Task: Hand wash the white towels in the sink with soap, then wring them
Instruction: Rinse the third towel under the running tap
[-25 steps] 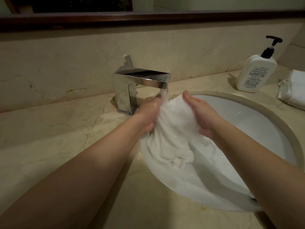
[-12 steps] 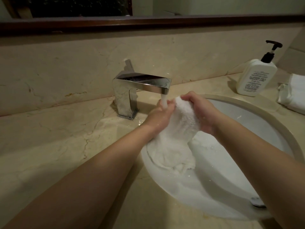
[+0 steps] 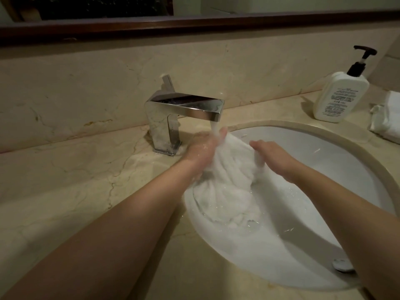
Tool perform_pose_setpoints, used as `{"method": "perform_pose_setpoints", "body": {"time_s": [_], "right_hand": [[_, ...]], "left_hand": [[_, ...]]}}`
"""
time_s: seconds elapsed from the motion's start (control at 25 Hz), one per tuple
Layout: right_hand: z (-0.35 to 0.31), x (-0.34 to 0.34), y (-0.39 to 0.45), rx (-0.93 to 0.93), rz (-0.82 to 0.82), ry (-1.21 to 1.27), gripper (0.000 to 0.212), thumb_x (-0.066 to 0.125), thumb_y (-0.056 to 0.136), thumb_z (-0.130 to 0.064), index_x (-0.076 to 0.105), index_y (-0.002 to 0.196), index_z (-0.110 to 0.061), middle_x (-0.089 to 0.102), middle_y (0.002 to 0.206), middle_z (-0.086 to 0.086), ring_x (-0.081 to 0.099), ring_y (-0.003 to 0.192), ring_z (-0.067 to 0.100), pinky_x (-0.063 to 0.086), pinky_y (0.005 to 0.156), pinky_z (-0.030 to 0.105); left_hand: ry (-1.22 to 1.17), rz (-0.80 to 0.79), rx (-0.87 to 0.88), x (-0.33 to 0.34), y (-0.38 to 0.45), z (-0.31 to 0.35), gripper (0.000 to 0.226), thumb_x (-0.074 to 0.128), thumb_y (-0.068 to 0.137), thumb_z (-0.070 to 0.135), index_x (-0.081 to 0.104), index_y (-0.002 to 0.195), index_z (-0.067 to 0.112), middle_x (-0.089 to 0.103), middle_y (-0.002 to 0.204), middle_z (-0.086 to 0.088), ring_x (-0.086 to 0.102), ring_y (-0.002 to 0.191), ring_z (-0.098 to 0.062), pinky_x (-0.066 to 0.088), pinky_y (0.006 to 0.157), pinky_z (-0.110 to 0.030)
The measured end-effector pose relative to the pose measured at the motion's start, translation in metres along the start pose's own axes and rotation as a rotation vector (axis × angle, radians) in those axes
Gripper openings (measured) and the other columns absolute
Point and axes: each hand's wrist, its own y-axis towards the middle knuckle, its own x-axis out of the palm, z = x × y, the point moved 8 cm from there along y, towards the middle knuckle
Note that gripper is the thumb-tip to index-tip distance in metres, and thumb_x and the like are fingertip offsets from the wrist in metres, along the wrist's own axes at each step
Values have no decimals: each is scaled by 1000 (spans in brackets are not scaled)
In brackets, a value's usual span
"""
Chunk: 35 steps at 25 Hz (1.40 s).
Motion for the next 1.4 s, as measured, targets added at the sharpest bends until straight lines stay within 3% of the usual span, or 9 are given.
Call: {"method": "perform_pose_setpoints", "body": {"time_s": [0.2,0.28,0.4,0.6,0.84,0.96,1.2,1.28,1.4], "right_hand": [[-37,18,-8,-151,-81,329,28,55,101,-25,73,89,-7,76,84,-3,71,80,10,51,72,18],[-43,21,-7,-161,-102,390,43,55,91,-32,71,103,6,74,96,16,67,88,24,49,79,34],[-44,14,-5,-157,-79,424,49,44,77,-30,69,96,8,65,91,29,56,82,30,42,72,41],[-34,9,-2,-158,-17,141,41,37,98,-16,44,58,-15,43,48,-13,34,46,4,29,53,24],[-30,9,0,-222,-2,108,31,42,91,-27,41,68,-7,40,73,5,35,69,18,28,66,36],[-40,-10,-5,-236,49,378,26,55,95,-21,58,69,-15,50,72,4,46,69,18,34,64,32],[-51,4,-8,-265,-142,464,26,60,86,-17,71,89,6,69,90,15,64,82,25,50,77,30],[-41,4,-4,-173,-122,529,26,50,79,-23,67,75,-4,65,77,8,58,71,21,44,66,32],[-22,7,-1,-122,-74,219,33,40,88,-31,41,61,-11,39,56,-3,31,56,15,27,62,36]], "left_hand": [[278,-5,60,7,1,-1,55,46,96,66,57,130,24,62,132,-5,58,121,-28,45,106,-41],[269,-41,101,11,-4,6,67,33,96,75,56,137,26,58,132,-1,54,124,-24,41,107,-38],[374,-147,182,19,-10,13,65,38,90,82,67,119,31,65,114,6,61,110,-18,47,103,-39],[283,-94,258,17,-3,19,36,59,97,48,69,84,15,72,83,2,68,79,-13,53,78,-37],[173,78,226,-7,-7,24,33,43,105,52,41,78,32,43,83,18,40,70,7,38,63,-5],[29,108,174,-8,-8,24,25,49,105,44,56,92,23,51,78,10,51,68,0,44,61,-15],[249,-143,286,19,-13,26,68,41,84,78,62,120,24,68,112,5,63,103,-13,48,90,-32],[424,-162,313,21,-10,23,56,47,91,70,66,112,22,68,105,4,65,97,-14,50,84,-31],[266,-22,281,11,-11,27,35,54,100,50,65,88,20,67,88,4,63,83,-14,47,75,-32]]}}
